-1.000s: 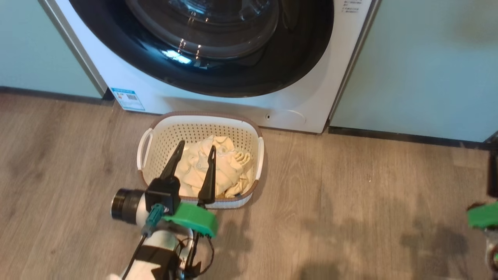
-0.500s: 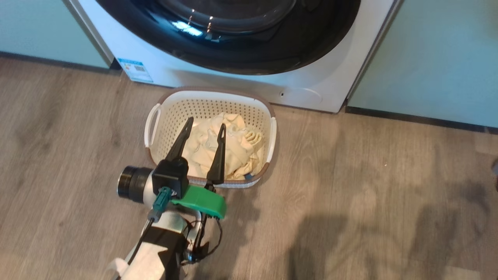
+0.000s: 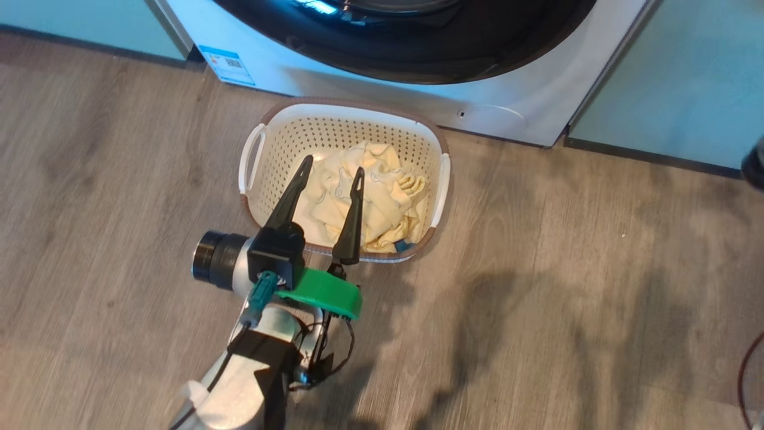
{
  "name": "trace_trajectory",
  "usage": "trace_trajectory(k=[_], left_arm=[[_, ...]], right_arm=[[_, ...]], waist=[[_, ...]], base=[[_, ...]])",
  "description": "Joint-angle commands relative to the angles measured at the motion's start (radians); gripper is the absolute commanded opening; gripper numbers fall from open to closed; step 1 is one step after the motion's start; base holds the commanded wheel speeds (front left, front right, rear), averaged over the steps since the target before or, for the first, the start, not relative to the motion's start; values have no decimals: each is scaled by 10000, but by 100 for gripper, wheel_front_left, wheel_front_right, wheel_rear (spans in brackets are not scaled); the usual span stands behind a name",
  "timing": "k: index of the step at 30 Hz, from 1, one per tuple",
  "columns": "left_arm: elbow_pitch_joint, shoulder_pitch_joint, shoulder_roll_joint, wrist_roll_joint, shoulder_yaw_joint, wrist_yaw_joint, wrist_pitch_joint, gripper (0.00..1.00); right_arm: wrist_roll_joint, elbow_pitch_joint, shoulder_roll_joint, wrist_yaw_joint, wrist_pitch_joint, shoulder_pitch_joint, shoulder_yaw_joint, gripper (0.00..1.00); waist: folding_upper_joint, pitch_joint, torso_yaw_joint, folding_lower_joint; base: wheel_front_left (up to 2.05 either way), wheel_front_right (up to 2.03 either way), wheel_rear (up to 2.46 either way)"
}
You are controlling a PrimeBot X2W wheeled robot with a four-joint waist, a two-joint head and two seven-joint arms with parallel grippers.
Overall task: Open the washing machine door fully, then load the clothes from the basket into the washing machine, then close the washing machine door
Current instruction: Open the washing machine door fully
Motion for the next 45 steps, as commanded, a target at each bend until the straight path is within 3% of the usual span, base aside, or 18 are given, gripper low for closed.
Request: trace_trajectory(k=[1,18,30,45], left_arm=[[-366,-356,88,-65,156,116,-69,100],[-446,-791,86,-427,-523,431,-69,100],[-508,-987,86,-590,-866,572,-69,100],[-614,-1246,86,-736,-1131,735,-69,100]], right_arm=[[-41,-204,-76,-27,222,-792,339,0],[-876,1508,70,-27,1089,-3634,1547,0],[-1503,2978,80,-27,1046,-5000,1845,0],[-1798,3695,101,-27,1435,-5668,2194,0]], waist=[[0,152,123,-1],[0,742,701,-1],[0,1084,1019,-1],[0,1399,1212,-1]], base=[[0,0,0],[0,0,0],[0,0,0],[0,0,0]])
